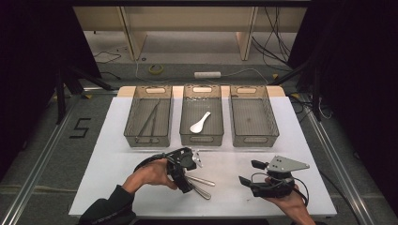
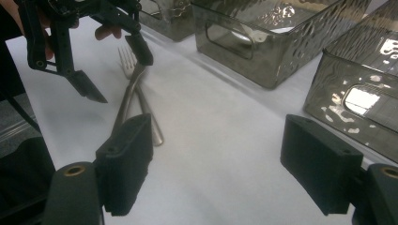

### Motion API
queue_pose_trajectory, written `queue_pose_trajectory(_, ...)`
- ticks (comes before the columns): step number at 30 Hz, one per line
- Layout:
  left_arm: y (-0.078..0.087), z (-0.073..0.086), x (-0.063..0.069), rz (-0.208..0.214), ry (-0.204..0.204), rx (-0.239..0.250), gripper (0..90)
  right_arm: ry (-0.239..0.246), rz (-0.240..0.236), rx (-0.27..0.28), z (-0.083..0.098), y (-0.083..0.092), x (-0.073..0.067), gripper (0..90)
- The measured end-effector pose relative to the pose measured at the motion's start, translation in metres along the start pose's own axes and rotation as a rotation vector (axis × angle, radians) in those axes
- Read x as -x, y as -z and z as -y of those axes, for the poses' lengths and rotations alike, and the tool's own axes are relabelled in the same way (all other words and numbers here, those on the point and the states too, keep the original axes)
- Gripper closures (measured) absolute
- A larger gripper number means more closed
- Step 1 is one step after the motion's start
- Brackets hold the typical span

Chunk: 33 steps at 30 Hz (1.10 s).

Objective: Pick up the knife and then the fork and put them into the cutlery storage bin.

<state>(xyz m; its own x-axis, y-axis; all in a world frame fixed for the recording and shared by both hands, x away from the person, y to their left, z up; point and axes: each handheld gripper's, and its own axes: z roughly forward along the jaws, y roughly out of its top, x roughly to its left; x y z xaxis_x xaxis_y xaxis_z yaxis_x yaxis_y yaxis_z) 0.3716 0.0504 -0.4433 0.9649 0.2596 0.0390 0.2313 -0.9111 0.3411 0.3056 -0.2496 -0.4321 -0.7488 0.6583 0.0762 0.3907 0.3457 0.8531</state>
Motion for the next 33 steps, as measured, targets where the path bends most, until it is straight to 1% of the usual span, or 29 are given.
queue_pose_trajectory(1, 0.000, 0.000, 0.000, -0.001, -0.012, -0.005, 18.1, -0.001, 0.000, -0.002, 0.000, 0.000, 0.000, 26.4)
queue_pose_trajectory(3, -0.002, 0.001, 0.002, -0.001, -0.009, -0.003, 19.0, 0.006, -0.002, -0.002, 0.000, -0.001, 0.000, 26.4)
queue_pose_trajectory(4, -0.003, 0.001, 0.001, -0.004, -0.018, -0.014, 19.7, 0.007, -0.001, -0.002, -0.001, -0.001, -0.001, 26.4)
queue_pose_trajectory(5, -0.005, 0.001, 0.001, 0.000, -0.012, -0.014, 20.8, 0.007, -0.001, -0.005, -0.001, -0.001, -0.001, 26.4)
queue_pose_trajectory(10, -0.010, 0.004, 0.001, -0.001, -0.036, -0.044, 23.5, 0.013, -0.002, -0.006, -0.001, -0.001, -0.002, 26.4)
queue_pose_trajectory(12, -0.012, 0.005, -0.001, -0.005, -0.038, -0.053, 24.3, 0.013, -0.002, -0.008, -0.001, -0.002, -0.002, 26.4)
queue_pose_trajectory(15, -0.014, 0.008, -0.002, -0.014, -0.048, -0.051, 26.5, 0.013, -0.004, -0.009, -0.001, -0.002, -0.003, 26.4)
queue_pose_trajectory(16, -0.014, 0.008, -0.002, -0.009, -0.045, -0.050, 27.5, 0.015, -0.004, -0.010, -0.001, -0.002, -0.003, 26.4)
queue_pose_trajectory(20, -0.017, 0.010, -0.002, -0.005, -0.059, -0.052, 29.7, 0.016, -0.006, -0.012, -0.001, -0.002, -0.003, 26.4)
queue_pose_trajectory(24, -0.017, 0.010, -0.003, -0.012, -0.064, -0.048, 33.1, 0.018, -0.006, -0.013, -0.001, -0.002, -0.003, 26.4)
queue_pose_trajectory(27, -0.018, 0.010, -0.004, -0.006, -0.070, -0.047, 34.6, 0.019, -0.007, -0.015, -0.001, -0.002, -0.003, 26.4)
queue_pose_trajectory(31, -0.018, 0.011, -0.005, 0.013, -0.071, -0.043, 36.7, 0.017, -0.007, -0.015, -0.001, -0.003, -0.003, 26.4)
queue_pose_trajectory(33, -0.018, 0.010, -0.005, 0.014, -0.078, -0.046, 37.6, 0.016, -0.008, -0.014, -0.001, -0.003, -0.004, 26.4)
